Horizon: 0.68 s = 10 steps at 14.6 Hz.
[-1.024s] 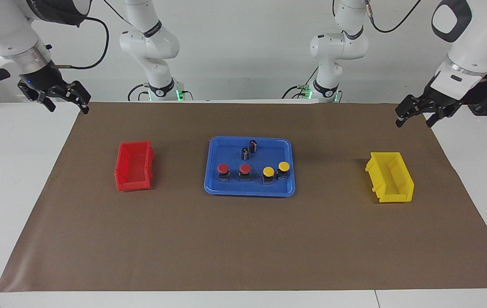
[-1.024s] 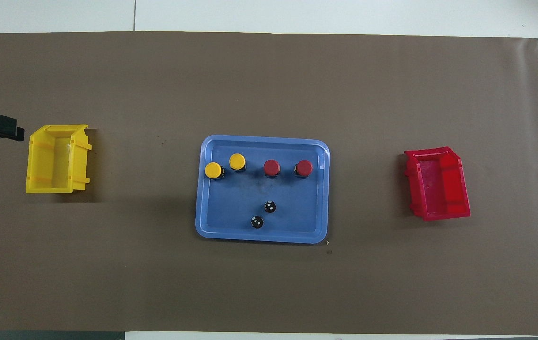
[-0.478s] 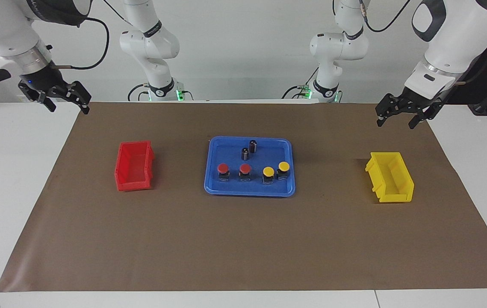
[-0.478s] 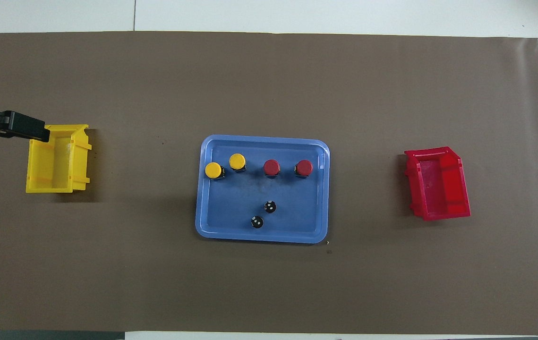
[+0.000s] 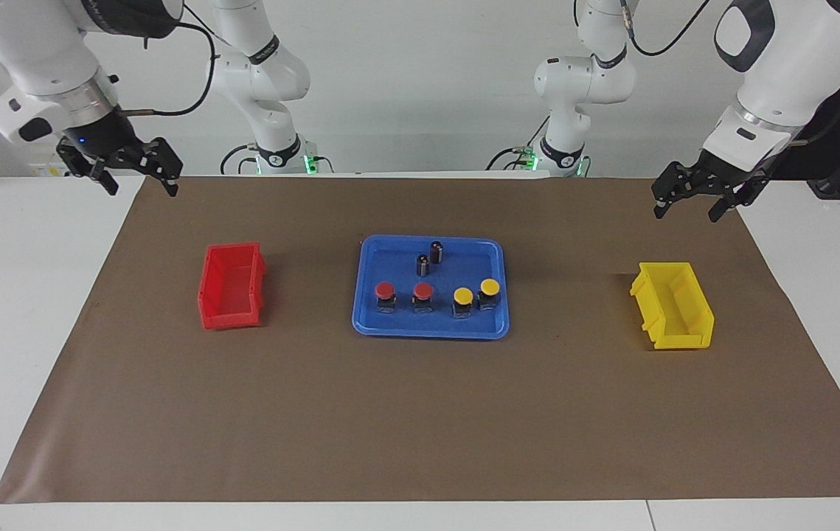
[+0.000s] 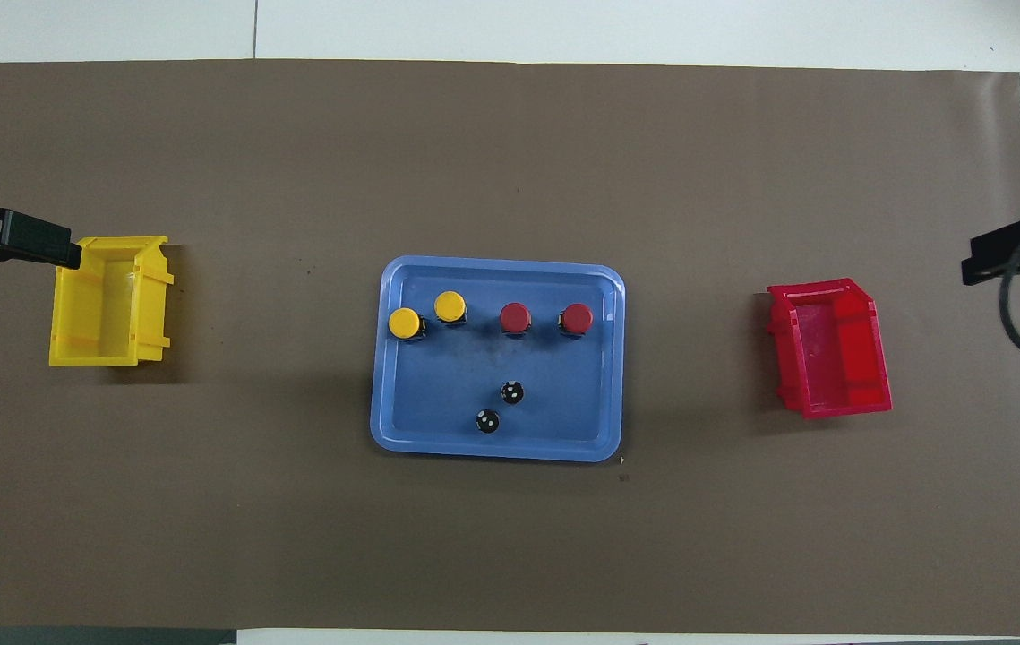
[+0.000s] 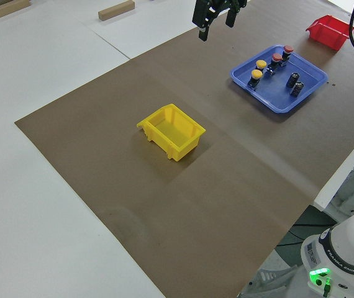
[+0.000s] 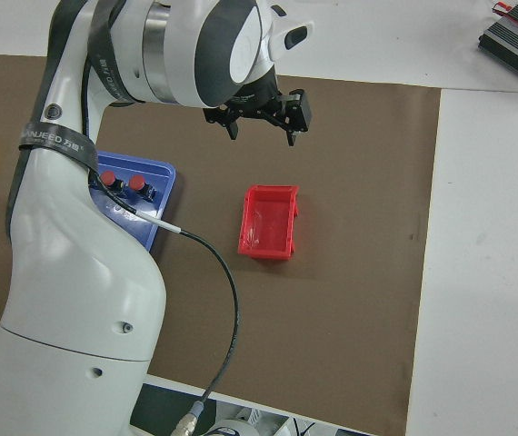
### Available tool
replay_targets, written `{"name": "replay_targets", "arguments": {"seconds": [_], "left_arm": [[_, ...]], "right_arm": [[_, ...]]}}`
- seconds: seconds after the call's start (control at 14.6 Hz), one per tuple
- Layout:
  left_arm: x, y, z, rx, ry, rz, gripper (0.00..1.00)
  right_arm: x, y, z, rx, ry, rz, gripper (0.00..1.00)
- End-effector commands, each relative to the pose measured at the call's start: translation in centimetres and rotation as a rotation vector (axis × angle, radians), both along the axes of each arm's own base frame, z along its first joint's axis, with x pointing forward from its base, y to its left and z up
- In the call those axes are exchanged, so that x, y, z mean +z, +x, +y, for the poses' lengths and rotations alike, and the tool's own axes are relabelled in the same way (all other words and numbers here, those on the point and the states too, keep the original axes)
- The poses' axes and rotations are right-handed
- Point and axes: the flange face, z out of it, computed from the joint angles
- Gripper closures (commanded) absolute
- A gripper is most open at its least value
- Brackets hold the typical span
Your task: Sort red and yellow buttons by color
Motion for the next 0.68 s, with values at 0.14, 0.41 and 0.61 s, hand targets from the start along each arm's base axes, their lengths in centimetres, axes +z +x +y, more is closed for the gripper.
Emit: {"name": "replay_targets", "arguments": {"seconds": [0.14,0.41,0.61], "left_arm": [[0.3,-0.7,1.1,0.014,-0.005,0.006,0.00],[0.3,-0.7,1.1,0.014,-0.005,0.006,0.00],[0.3,-0.7,1.0,0.012,-0.005,0.006,0.00]], "right_arm": [[-6.1,4.9,16.6,-0.083,0.031,-0.029,0.00],[-15.2,4.8,26.4,-0.127,0.069,-0.099,0.00],[-20.1,3.6,28.0,-0.122,0.081,-0.118,0.00]]}}
